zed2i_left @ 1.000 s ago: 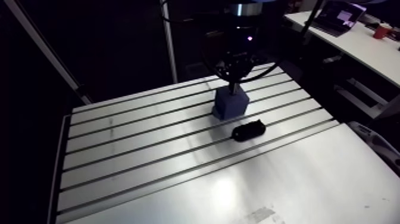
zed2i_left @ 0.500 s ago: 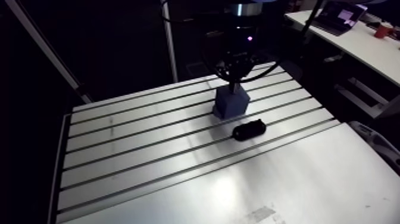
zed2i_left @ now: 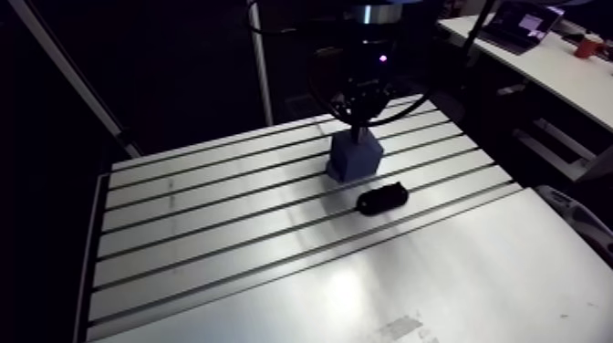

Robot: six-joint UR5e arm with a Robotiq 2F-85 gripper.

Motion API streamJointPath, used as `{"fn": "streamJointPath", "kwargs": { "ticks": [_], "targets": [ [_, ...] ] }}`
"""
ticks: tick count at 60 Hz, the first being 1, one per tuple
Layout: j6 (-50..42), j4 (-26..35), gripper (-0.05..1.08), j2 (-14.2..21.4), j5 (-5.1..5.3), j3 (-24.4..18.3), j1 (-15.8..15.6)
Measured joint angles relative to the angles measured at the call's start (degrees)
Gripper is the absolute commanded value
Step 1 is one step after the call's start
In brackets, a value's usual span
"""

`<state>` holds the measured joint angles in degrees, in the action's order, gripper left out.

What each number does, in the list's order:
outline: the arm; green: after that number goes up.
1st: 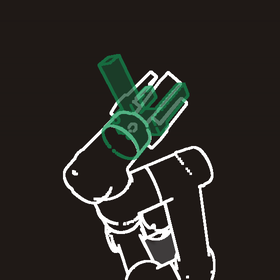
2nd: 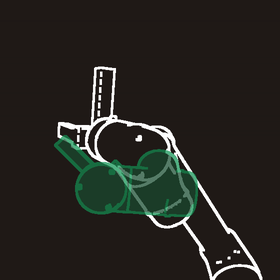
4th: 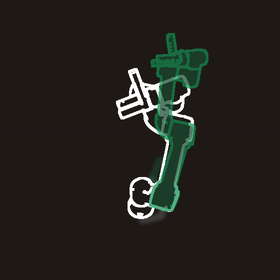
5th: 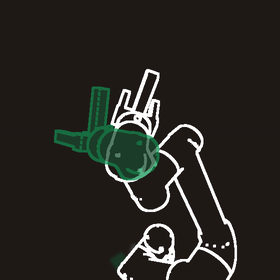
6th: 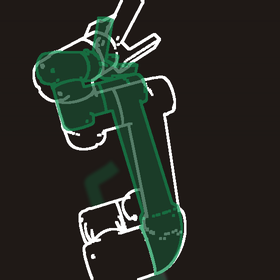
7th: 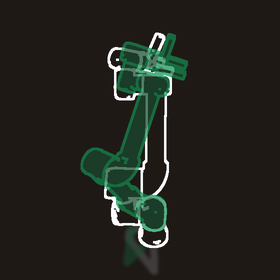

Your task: Pick up the M10 bolt and insert it into the hex recess until seated.

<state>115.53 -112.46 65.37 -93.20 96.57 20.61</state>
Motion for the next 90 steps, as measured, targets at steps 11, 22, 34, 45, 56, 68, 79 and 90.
{"fn": "streamJointPath", "kwargs": {
  "ticks": [11,22,34,45,56,68,79,90],
  "targets": [
    [0.18,0.00,1.08,-0.02,-0.01,0.00,0.07],
    [0.31,0.00,1.08,-0.02,-0.02,0.04,0.17],
    [0.34,0.00,1.08,-0.03,-0.05,0.06,0.21],
    [0.35,0.00,1.08,-0.02,-0.05,0.07,0.14],
    [0.35,0.00,1.08,-0.03,-0.06,0.13,0.08],
    [0.34,0.00,1.08,-0.02,-0.07,0.27,0.06],
    [0.35,0.01,1.08,0.00,-0.07,0.37,0.10],
    [0.35,0.00,1.08,0.04,-0.06,0.44,0.09]
  ]
}}
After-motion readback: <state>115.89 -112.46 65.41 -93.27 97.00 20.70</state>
